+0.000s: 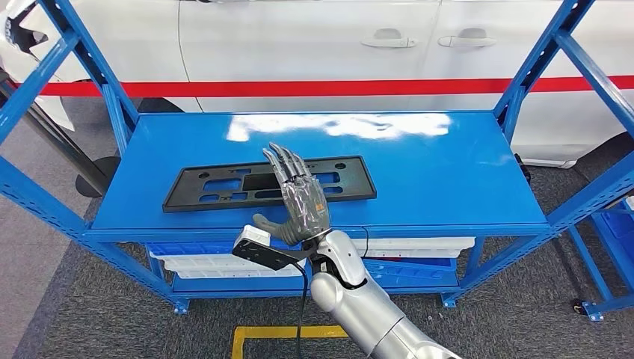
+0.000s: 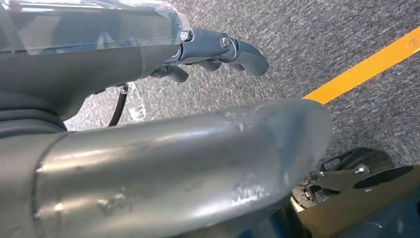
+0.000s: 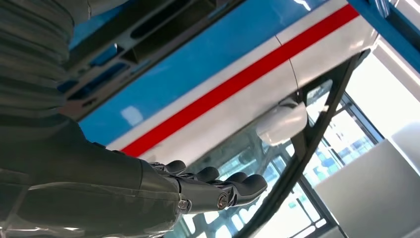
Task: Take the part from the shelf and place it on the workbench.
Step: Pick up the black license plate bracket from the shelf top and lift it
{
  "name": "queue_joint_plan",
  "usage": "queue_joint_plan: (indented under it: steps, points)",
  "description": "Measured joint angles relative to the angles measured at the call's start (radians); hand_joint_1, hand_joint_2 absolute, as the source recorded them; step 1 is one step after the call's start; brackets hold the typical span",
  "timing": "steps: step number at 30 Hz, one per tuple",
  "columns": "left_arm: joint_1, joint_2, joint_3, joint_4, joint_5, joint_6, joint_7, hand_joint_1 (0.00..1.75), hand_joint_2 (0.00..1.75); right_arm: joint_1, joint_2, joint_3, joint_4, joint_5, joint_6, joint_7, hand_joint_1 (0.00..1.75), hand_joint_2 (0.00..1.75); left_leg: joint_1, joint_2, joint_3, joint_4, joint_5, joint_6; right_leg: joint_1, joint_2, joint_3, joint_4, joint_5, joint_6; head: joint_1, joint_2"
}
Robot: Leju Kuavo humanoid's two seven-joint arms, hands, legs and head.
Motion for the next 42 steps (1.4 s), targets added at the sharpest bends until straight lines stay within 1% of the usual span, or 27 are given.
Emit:
queue_joint_plan:
  steps: [5, 10, 28, 33, 37, 42]
  points:
    - [0.002, 0.001, 0.007, 0.000, 0.020, -0.005, -0.003, 0.00, 0.00, -0.004, 0.021, 0.005, 0.087, -0.041, -0.006, -0.028, 0.00, 1.75, 0.000, 0.000, 0.000, 0.000, 0.000, 0.000, 0.000, 0.000, 0.000, 0.000, 0.000, 0.000, 0.000, 0.000]
    - [0.003, 0.003, 0.015, 0.000, 0.021, -0.005, 0.001, 0.00, 0.00, -0.005, 0.032, 0.006, 0.128, -0.047, -0.006, -0.032, 0.00, 1.75, 0.000, 0.000, 0.000, 0.000, 0.000, 0.000, 0.000, 0.000, 0.000, 0.000, 0.000, 0.000, 0.000, 0.000]
    - [0.003, 0.002, 0.017, 0.000, 0.021, -0.005, 0.000, 0.00, 0.00, -0.008, 0.048, 0.007, 0.180, -0.047, -0.005, -0.029, 0.00, 1.75, 0.000, 0.000, 0.000, 0.000, 0.000, 0.000, 0.000, 0.000, 0.000, 0.000, 0.000, 0.000, 0.000, 0.000]
    - [0.002, 0.002, 0.017, 0.000, 0.020, -0.006, 0.000, 0.00, 0.00, -0.014, 0.059, 0.020, 0.202, -0.047, 0.010, -0.025, 0.00, 1.75, 0.000, 0.000, 0.000, 0.000, 0.000, 0.000, 0.000, 0.000, -0.001, 0.000, 0.000, 0.000, 0.000, 0.000]
    - [0.002, 0.001, 0.019, 0.000, 0.025, -0.015, -0.003, 0.00, 0.00, -0.021, 0.073, 0.027, 0.228, -0.067, 0.000, -0.035, 0.00, 1.75, 0.000, 0.000, 0.000, 0.000, 0.000, 0.000, 0.000, 0.000, -0.001, 0.000, 0.000, 0.000, 0.000, 0.000]
    - [0.004, 0.002, 0.026, 0.000, 0.031, -0.029, -0.004, 0.00, 0.00, -0.028, 0.074, 0.030, 0.243, -0.076, -0.004, -0.043, 0.00, 1.75, 0.000, 0.000, 0.000, 0.000, 0.000, 0.000, 0.000, 0.000, -0.001, 0.000, 0.000, 0.000, 0.000, 0.000]
